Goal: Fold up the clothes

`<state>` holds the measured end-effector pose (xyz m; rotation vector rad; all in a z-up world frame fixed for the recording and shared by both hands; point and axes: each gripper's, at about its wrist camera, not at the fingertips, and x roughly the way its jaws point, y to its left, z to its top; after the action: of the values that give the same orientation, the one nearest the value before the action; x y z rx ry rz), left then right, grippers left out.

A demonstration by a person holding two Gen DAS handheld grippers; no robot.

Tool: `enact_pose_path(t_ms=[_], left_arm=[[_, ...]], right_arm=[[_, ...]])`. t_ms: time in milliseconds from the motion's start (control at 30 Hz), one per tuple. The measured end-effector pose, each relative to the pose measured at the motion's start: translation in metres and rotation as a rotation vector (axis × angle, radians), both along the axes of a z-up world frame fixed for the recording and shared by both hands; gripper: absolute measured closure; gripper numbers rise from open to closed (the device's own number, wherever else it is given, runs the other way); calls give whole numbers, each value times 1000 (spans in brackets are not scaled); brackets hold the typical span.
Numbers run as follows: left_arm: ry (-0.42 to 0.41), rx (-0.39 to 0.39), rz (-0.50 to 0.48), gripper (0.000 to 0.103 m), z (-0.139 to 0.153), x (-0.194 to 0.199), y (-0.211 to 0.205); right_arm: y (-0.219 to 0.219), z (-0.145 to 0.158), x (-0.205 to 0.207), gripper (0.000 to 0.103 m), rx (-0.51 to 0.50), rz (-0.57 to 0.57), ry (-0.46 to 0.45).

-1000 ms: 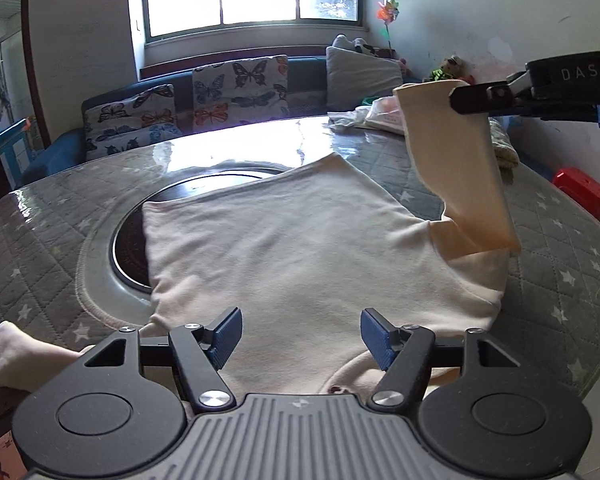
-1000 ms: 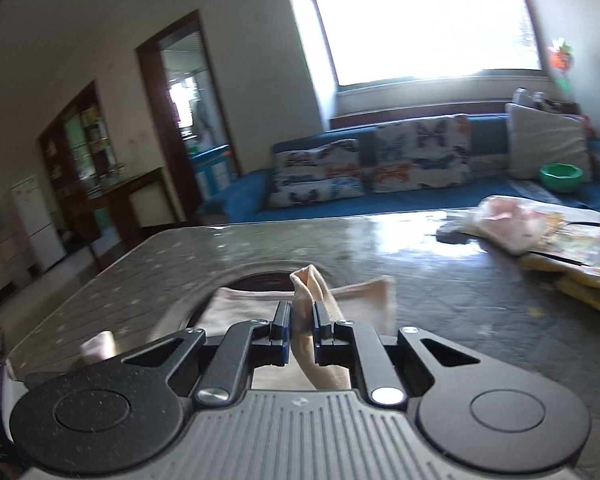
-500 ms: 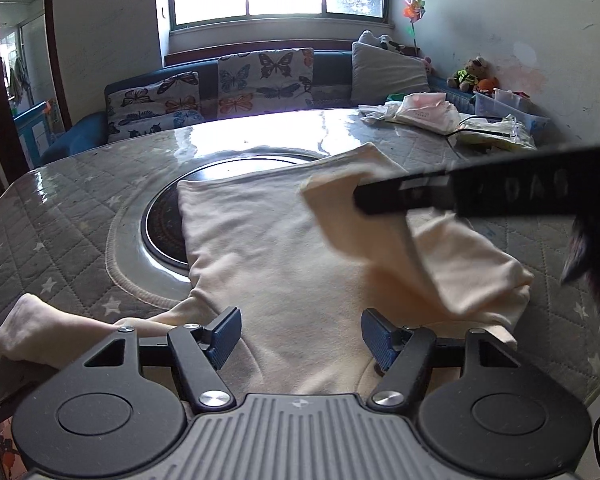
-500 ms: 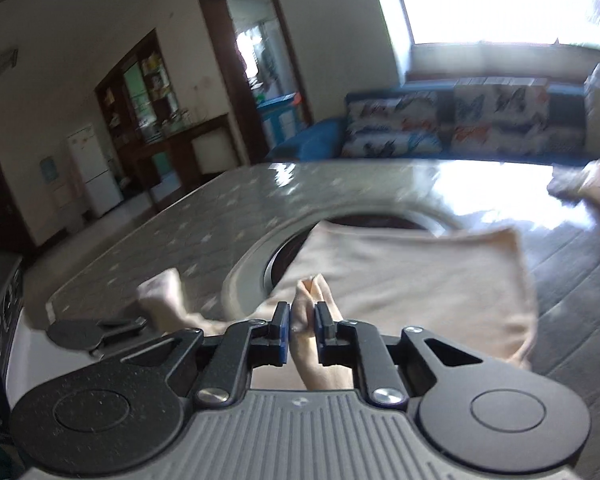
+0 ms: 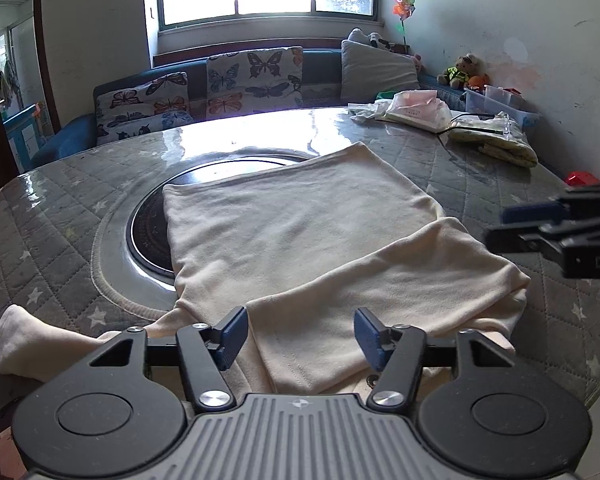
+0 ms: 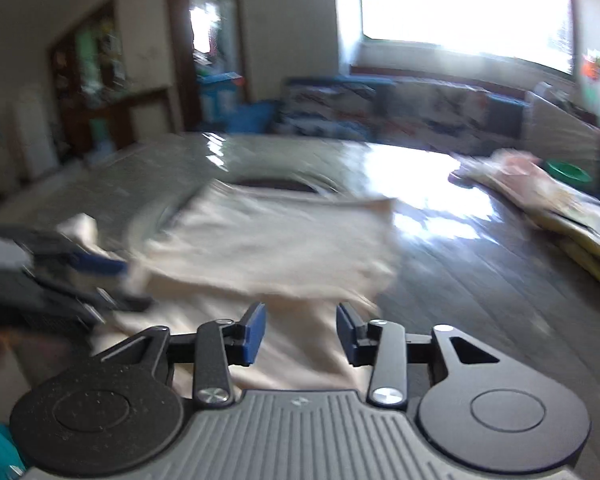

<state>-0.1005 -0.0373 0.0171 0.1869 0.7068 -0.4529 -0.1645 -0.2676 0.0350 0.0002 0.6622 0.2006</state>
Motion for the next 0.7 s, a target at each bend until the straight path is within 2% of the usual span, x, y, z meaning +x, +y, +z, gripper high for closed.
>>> enact_pose_path(t_ms=[67, 100, 200, 367, 433, 467, 500, 567, 700], left_arm=[[-1, 4, 1, 45, -2, 3, -1], [2, 5, 1, 51, -3, 4, -2], [14, 6, -3, 60, -7, 7, -4], [18, 23, -12, 64, -12, 9, -8], [20, 34, -12, 65, -14, 9, -9], [20, 40, -12, 67, -15, 10, -9], [21, 46, -11, 68, -16, 10, -9], [20, 55, -8, 68, -18, 11, -10], [19, 62, -4, 68, -18, 11, -11]], right_arm=[[-15, -9, -9, 61, -2, -29, 34], [-19, -13, -12, 61, -5, -36, 47], [-25, -25, -18, 61, 0, -43, 79], [-21, -37, -15, 62, -8, -55, 65], [-17, -39, -7, 68, 14, -58, 70], [-18, -40, -7, 83, 15, -62, 73], [-18, -40, -7, 88, 15, -65, 76], [-20, -40, -8, 91, 9, -85, 78], [-25, -33, -10, 91, -6, -100, 81]])
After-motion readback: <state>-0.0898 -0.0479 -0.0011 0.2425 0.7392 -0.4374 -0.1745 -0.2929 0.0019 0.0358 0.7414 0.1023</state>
